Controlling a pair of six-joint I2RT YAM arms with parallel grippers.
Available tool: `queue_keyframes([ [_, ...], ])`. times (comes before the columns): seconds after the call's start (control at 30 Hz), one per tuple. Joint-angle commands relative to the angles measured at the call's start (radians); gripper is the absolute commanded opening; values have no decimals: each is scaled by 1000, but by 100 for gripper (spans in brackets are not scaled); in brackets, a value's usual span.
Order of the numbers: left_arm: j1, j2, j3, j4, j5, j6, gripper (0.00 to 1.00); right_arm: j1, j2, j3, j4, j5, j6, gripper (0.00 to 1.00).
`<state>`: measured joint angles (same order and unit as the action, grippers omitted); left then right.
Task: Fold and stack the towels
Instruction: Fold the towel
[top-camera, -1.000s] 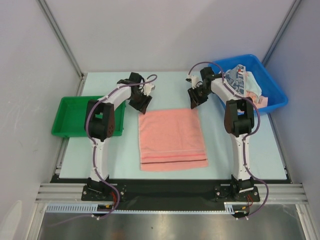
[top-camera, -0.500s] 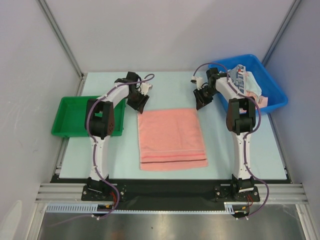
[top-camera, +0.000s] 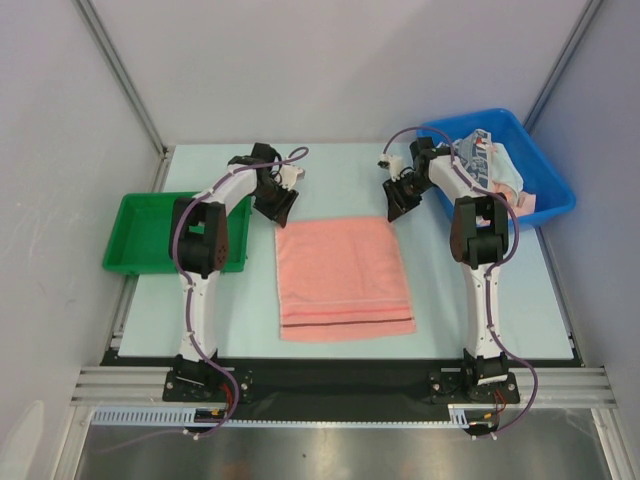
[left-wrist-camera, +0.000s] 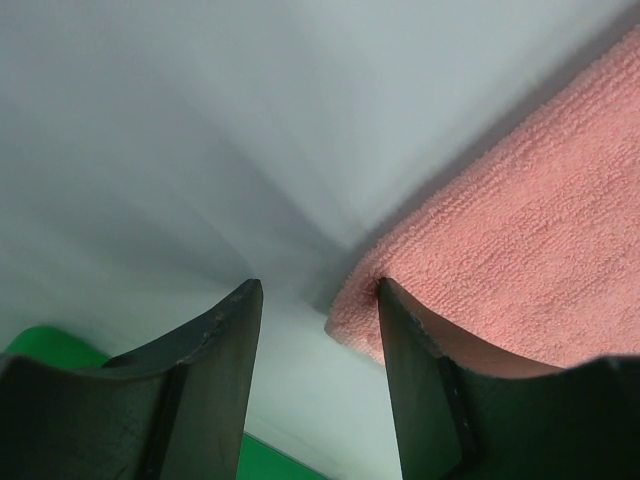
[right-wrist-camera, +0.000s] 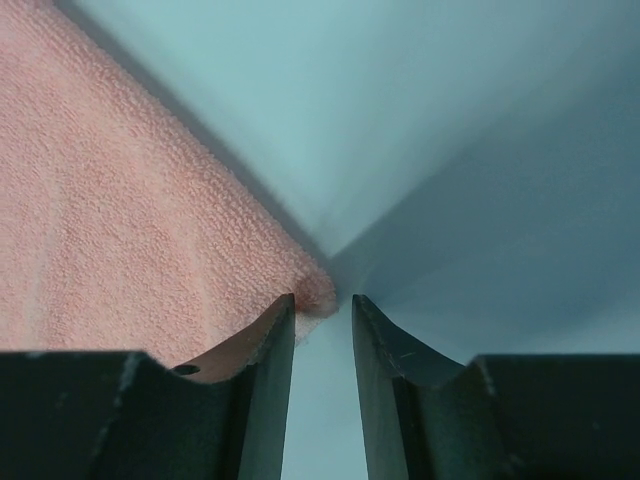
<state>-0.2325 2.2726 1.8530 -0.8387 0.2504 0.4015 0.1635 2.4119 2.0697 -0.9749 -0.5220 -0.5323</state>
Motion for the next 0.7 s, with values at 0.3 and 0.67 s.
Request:
queue_keyframes([
  [0.3,7,-25,38,1,24,19,56,8,9,61,-18,-21,-9,38],
  [0.67,7,-62,45,-31,-10,31,57,13,36,64,-18,-15,-18,28],
])
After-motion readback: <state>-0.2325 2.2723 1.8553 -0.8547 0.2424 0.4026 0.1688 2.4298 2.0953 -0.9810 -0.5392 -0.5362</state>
